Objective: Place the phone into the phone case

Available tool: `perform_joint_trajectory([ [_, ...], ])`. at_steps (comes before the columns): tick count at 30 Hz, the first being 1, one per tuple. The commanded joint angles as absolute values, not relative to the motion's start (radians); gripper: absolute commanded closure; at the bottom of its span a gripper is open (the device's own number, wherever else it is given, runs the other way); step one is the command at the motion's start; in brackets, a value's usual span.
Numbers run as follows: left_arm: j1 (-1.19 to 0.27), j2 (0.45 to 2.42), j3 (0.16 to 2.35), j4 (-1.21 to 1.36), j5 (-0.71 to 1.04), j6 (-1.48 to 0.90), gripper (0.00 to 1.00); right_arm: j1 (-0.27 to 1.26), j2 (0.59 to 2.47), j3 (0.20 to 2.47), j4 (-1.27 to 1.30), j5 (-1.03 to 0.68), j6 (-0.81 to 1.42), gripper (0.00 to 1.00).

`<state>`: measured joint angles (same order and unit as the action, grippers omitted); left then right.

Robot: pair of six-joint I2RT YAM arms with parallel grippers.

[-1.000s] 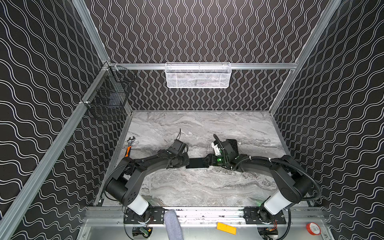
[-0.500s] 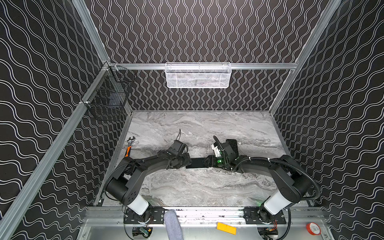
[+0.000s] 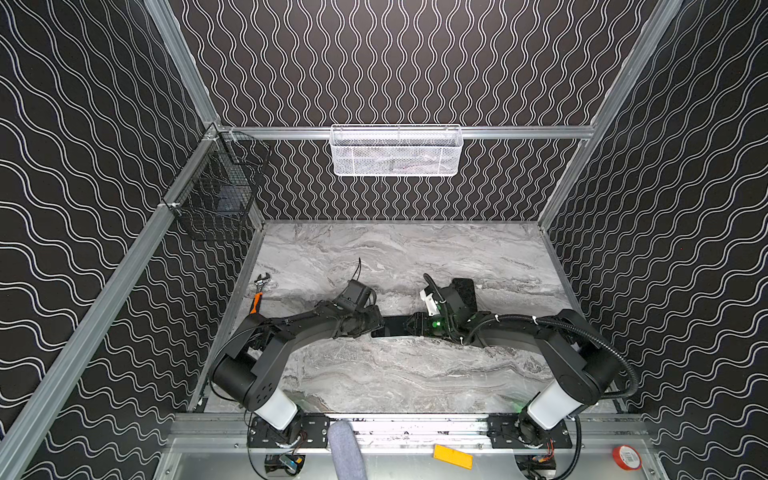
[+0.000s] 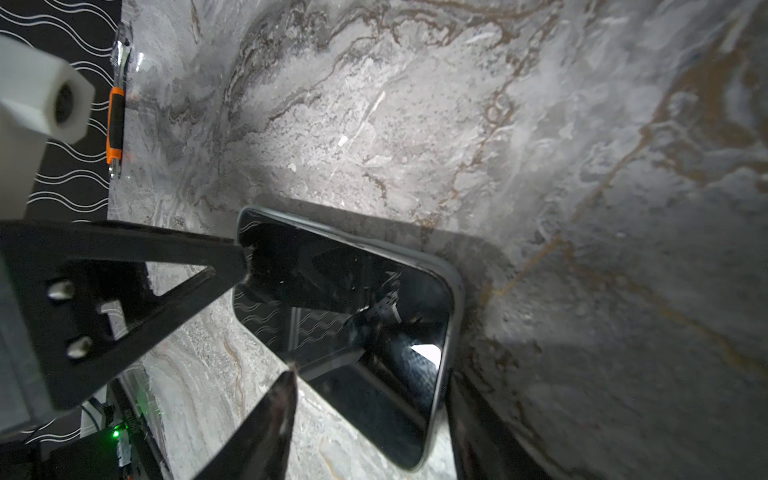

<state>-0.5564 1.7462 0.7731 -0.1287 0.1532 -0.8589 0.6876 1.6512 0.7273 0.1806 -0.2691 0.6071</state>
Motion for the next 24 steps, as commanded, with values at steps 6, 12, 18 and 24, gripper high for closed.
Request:
perform_joint_trajectory([
  [6,-0.554,1.734,0.784,-0.110,0.157,-0.847,0.39,0.693,1.618,0.742,0.173,-0.213,0.604,0.41],
  [12,-0.554,1.733,0.785,-0.108,0.155,-0.847,0.39,0.693,1.644,0.753,0.174,-0.232,0.605,0.41],
  [18,-0.554,1.739,0.785,-0.102,0.159,-0.848,0.39,0.695,1.658,0.752,0.188,-0.245,0.609,0.41],
  [24,-0.554,1.741,0.789,-0.102,0.159,-0.847,0.39,0.700,1.660,0.755,0.192,-0.249,0.610,0.41],
])
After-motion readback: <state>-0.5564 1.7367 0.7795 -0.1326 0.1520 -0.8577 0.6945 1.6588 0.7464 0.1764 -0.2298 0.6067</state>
